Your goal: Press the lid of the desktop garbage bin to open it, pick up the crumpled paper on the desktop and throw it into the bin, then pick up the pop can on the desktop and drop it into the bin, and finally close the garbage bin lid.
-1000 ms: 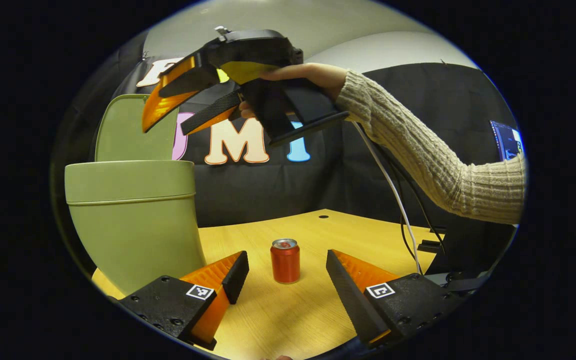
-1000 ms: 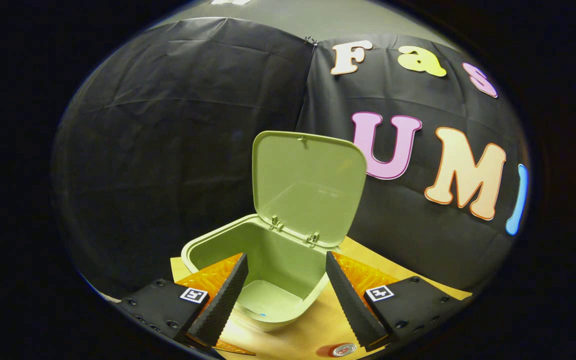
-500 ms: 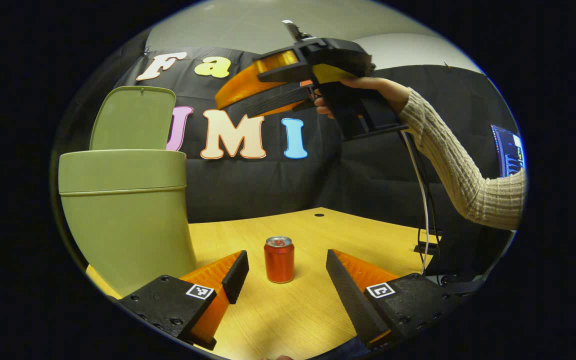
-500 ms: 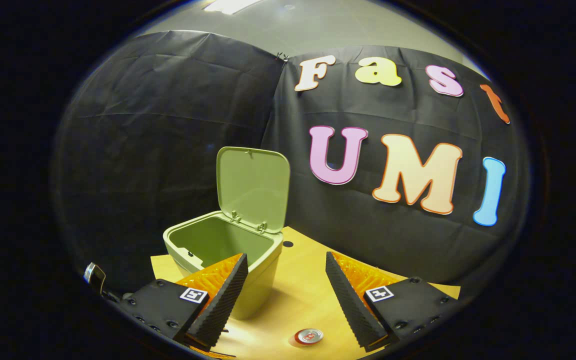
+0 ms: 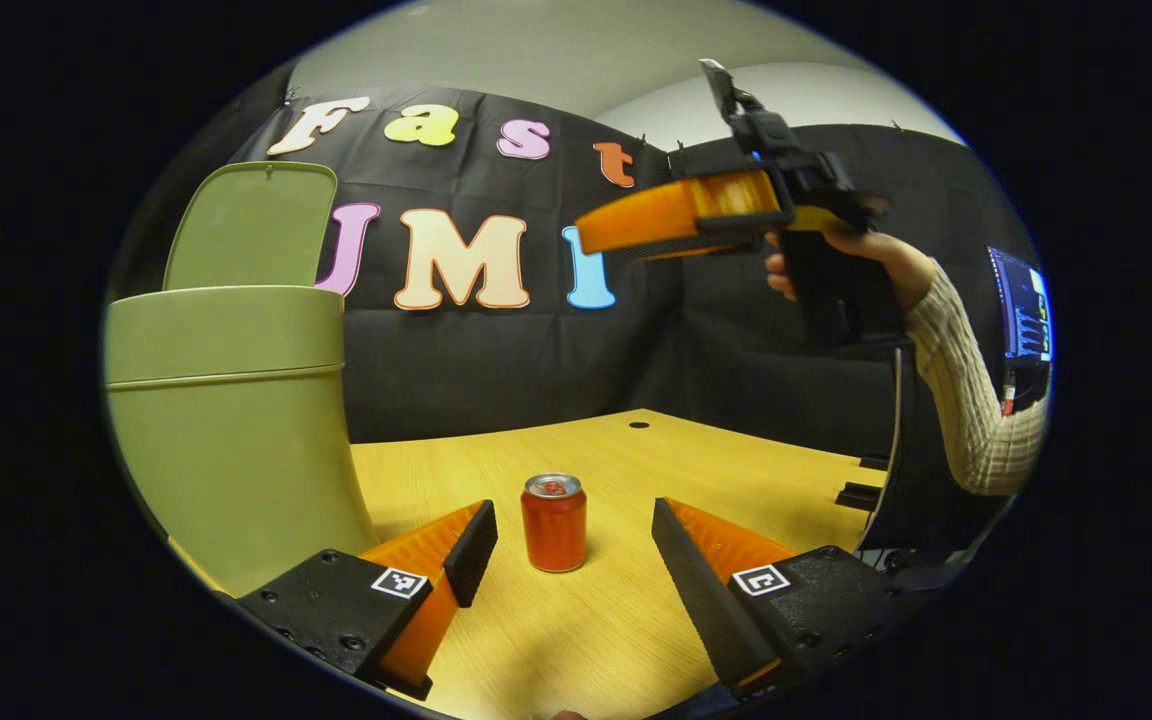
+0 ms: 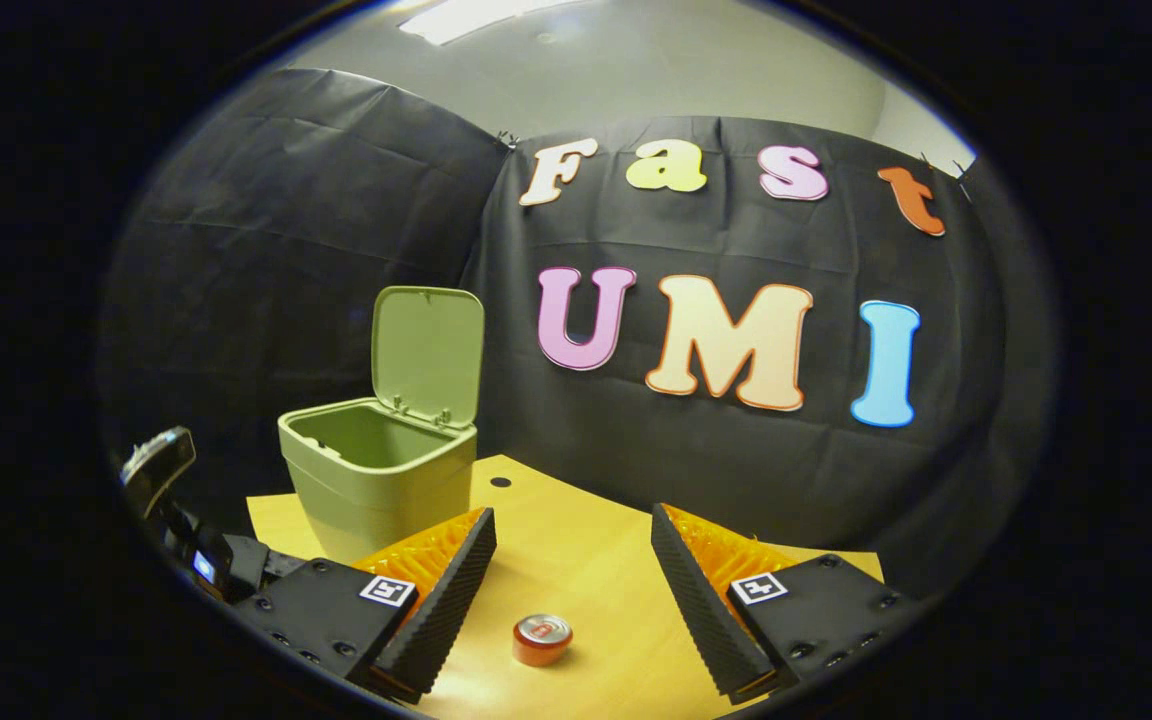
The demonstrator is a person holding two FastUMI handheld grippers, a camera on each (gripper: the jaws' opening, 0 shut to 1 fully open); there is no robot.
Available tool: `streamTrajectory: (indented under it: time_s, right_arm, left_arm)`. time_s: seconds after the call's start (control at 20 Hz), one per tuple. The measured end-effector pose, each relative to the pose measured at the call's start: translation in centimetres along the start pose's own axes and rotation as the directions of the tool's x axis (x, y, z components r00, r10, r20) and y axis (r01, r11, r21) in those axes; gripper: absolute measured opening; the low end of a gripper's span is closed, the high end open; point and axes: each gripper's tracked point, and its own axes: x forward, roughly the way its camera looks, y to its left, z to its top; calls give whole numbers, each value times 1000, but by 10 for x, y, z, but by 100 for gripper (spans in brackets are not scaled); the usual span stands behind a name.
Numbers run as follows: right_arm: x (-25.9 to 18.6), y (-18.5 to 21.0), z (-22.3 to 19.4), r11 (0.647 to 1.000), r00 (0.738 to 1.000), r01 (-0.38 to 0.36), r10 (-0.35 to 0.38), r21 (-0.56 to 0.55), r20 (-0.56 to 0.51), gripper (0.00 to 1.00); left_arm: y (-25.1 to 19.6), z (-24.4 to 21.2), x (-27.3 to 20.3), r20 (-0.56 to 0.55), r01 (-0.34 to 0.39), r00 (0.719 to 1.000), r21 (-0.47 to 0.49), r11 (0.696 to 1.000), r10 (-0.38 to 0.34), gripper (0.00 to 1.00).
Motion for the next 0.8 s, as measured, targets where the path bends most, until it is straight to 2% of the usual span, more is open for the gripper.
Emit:
streamTrajectory:
  time_s: [0.3, 0.5, 0.8]
  right_arm:
    - [-28, -19, -56, 997, 1000, 24, -24, 72, -9, 99]
    - [-45, -35, -77, 992, 997, 76, -79, 96, 19, 98]
    - [-65, -55, -108, 973, 988, 134, -146, 187, 54, 99]
  left_arm:
    - [5, -5, 30, -32, -16, 999, 18, 1000, 16, 95]
    - [6, -14, 47, -51, -16, 999, 16, 1000, 17, 95]
    - [16, -35, 77, -108, -38, 993, 19, 999, 39, 95]
